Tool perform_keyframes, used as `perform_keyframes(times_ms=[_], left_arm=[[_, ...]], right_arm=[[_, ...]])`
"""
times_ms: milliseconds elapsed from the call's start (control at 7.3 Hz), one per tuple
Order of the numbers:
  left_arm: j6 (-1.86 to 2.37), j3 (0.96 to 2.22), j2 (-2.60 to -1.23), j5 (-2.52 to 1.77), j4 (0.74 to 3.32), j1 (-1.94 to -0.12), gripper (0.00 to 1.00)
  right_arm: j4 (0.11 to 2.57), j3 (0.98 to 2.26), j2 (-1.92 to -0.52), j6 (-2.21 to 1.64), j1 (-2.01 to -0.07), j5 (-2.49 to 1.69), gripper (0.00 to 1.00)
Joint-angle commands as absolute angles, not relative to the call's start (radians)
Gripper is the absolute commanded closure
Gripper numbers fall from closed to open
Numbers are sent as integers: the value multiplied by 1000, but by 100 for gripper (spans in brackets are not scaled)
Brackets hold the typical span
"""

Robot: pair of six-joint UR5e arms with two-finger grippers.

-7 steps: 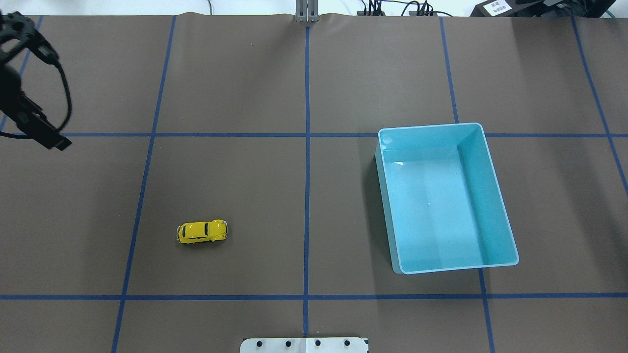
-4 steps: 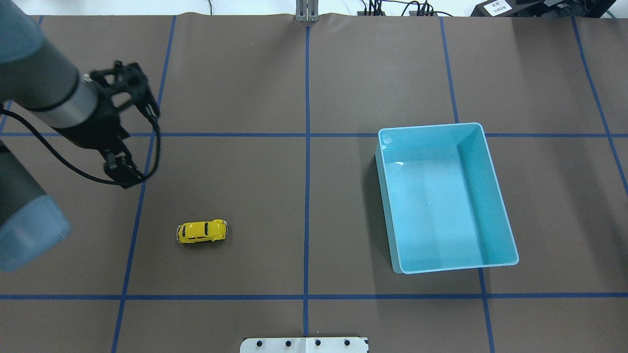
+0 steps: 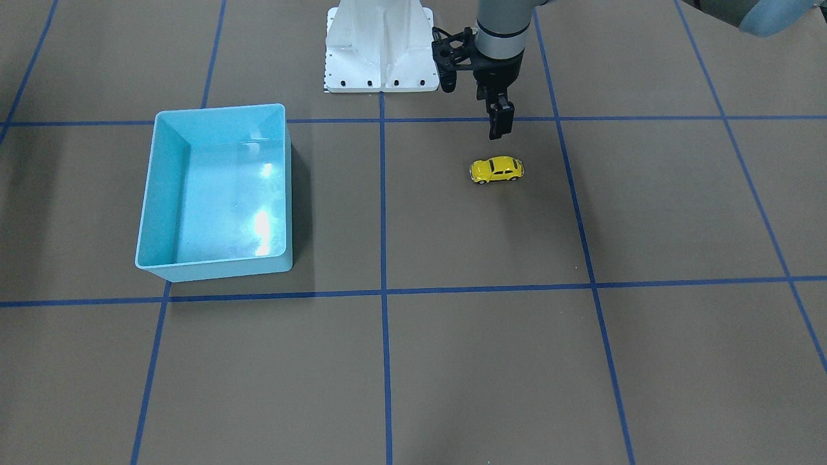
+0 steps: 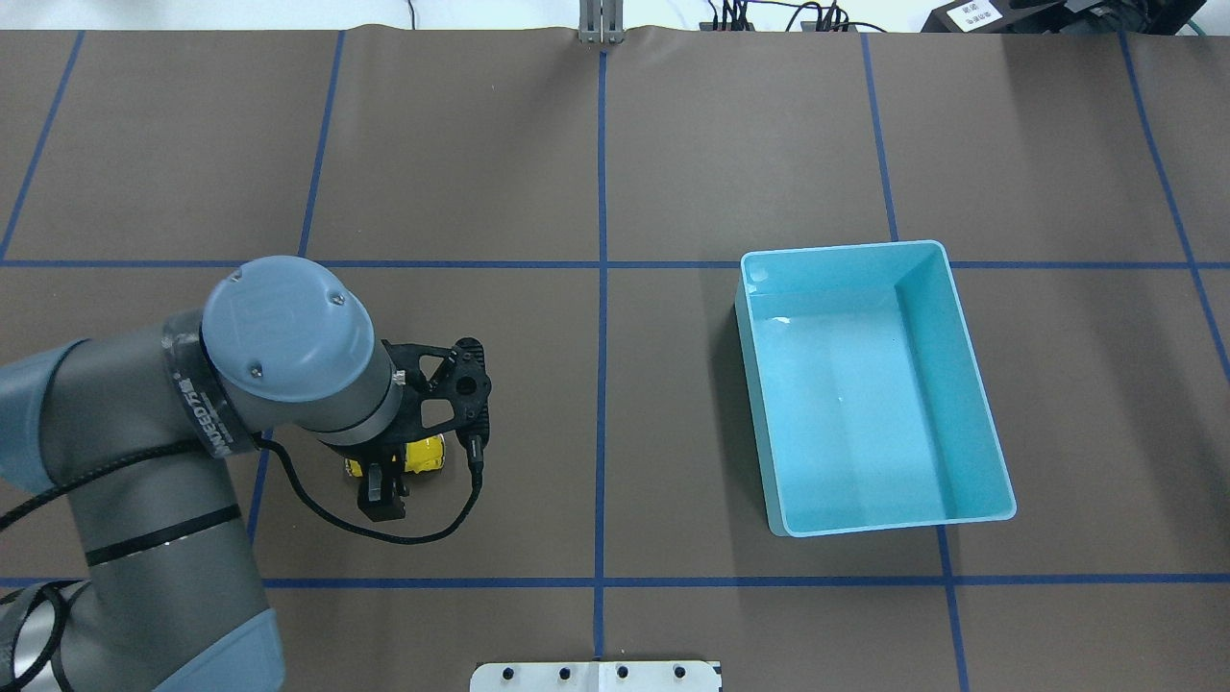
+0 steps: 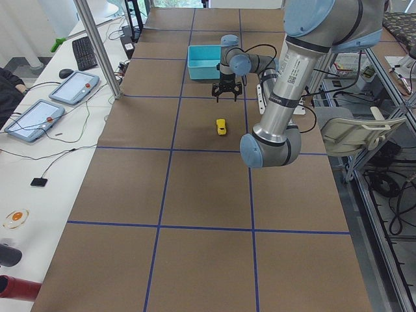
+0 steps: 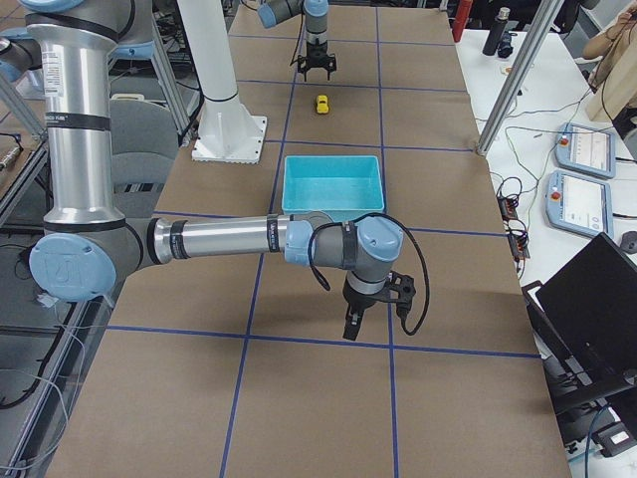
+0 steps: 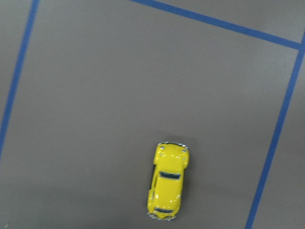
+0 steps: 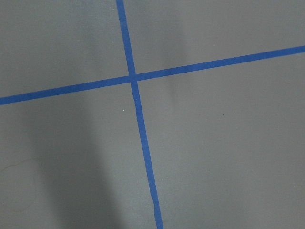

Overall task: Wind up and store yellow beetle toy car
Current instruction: 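Move the left gripper down onto the yellow beetle toy car, then press the left gripper on the car's roof, holding it down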

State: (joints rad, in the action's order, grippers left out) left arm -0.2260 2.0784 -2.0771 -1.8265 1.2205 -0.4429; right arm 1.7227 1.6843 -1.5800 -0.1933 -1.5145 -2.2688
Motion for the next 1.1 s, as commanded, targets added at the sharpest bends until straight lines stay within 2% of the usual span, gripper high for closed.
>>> perform_keyframes(times_ms=[0, 274, 959], left_arm=[[-229, 1975, -2050, -1789, 1398, -414, 0], [-227, 1909, -2049, -1790, 1430, -413, 0], [-224, 1872, -2033, -1790, 1431, -436, 0]], right_arm=[[1723, 1684, -1580, -192, -1514, -2269, 0], [1723, 1684, -1580, -193, -1514, -2269, 0], [1724, 1683, -1580, -192, -1514, -2269, 0]])
